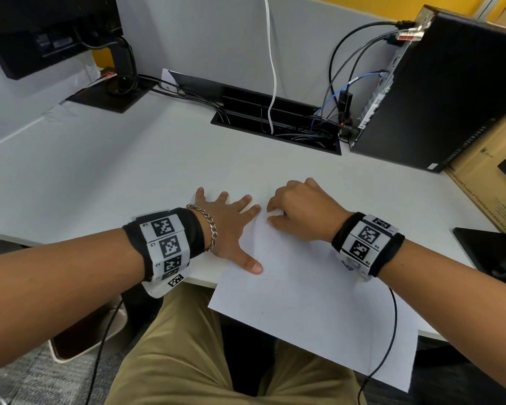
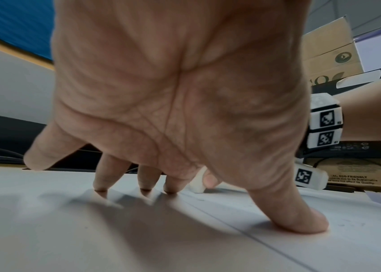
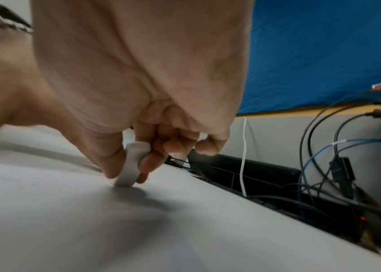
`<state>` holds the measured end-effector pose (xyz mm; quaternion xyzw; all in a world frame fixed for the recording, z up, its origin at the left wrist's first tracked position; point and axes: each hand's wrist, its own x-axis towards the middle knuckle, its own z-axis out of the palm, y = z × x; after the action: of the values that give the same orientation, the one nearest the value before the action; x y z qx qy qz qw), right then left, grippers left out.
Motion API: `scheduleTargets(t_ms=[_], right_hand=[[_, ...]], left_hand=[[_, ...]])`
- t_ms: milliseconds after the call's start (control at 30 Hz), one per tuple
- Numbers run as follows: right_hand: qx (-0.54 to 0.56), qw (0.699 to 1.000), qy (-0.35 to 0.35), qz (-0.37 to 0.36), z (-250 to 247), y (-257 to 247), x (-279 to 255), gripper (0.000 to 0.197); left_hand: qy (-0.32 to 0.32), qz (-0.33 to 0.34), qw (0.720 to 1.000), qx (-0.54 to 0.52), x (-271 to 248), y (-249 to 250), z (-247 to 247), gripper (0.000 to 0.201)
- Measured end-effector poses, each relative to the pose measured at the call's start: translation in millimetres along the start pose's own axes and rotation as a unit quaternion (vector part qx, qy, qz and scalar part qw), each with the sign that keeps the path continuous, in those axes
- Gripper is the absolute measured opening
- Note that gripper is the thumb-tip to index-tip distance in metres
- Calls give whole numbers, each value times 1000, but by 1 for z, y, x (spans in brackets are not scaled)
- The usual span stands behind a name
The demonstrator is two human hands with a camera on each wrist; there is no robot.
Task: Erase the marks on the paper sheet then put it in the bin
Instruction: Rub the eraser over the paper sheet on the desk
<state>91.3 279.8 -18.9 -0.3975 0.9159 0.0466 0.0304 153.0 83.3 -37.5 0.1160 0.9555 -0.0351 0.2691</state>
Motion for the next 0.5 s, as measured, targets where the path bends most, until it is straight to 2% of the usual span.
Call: scheduleTargets(t_ms=[167, 333, 500], right_hand=[[38, 998, -39, -26, -2, 1, -14, 30], [79, 996, -7, 38, -5, 42, -46, 25], [126, 991, -10, 51, 2, 58, -86, 23]], left_hand=[[-1, -2, 1000, 7, -2, 0, -2, 139], [0, -2, 999, 54, -4, 0, -13, 139], [1, 1, 997, 78, -1, -4, -21, 139]])
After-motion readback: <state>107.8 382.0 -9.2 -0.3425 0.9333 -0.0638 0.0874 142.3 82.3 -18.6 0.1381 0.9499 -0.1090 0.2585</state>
